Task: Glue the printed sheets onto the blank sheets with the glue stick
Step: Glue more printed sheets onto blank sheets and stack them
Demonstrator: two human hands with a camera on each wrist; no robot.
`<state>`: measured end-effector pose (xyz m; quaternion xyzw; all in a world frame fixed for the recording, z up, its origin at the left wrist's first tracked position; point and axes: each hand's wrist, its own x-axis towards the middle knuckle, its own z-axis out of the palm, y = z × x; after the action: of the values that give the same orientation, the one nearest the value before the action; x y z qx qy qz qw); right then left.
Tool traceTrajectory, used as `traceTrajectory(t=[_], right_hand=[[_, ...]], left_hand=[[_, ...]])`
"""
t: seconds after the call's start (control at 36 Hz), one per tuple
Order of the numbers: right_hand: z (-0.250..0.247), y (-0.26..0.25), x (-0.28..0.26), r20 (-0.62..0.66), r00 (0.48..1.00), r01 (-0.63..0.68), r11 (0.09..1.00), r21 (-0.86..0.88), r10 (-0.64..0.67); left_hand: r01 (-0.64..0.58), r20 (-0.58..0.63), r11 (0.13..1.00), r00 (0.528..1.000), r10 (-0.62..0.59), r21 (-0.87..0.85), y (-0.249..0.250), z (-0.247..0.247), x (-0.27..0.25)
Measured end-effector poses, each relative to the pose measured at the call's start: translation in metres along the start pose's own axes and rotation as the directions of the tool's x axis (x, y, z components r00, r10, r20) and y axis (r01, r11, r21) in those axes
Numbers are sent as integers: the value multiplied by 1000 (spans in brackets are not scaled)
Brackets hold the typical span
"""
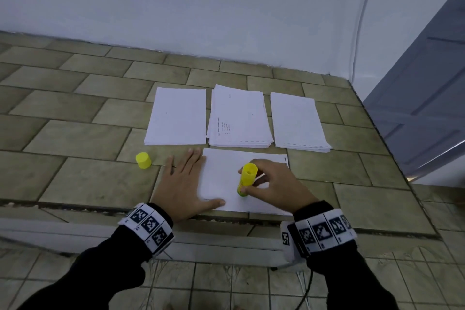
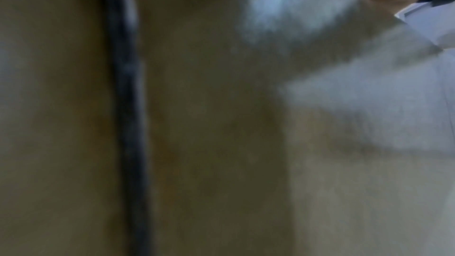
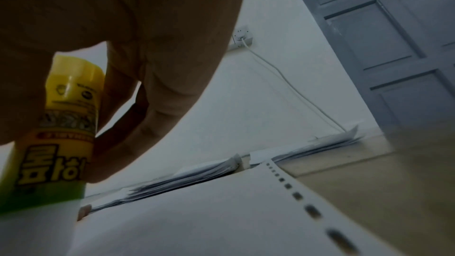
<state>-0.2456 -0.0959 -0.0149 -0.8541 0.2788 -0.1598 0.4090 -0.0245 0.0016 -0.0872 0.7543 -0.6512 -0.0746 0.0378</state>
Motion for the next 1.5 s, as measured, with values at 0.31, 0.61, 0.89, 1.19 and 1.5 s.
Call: traceTrajectory(t=[0.31,0.61,0.89,1.19,1.5], right_hand=[[-26,26,63,-102,987,-139,982,-129,126],[-39,32,12,-132,972,-195,981,-3,193],[-49,38,-44,-79,982,-171,985,22,172],[-64,49,-14,-115,984,-148,985,-92,137],[-78,58,29,-262,945,-242,958,-152,197]], left_hand=[[10,22,1000,1000,-10,-9,2,-4,0],[2,-5,1000,1000,-2,-24,-1,-3,-1],[21,19,1000,1000,-21,22,2,-4,-1],[-14,-15,999,1000,13,-44,2,-3,-2],[6,22,1000,1000,-6,-11,1,-5,-1]])
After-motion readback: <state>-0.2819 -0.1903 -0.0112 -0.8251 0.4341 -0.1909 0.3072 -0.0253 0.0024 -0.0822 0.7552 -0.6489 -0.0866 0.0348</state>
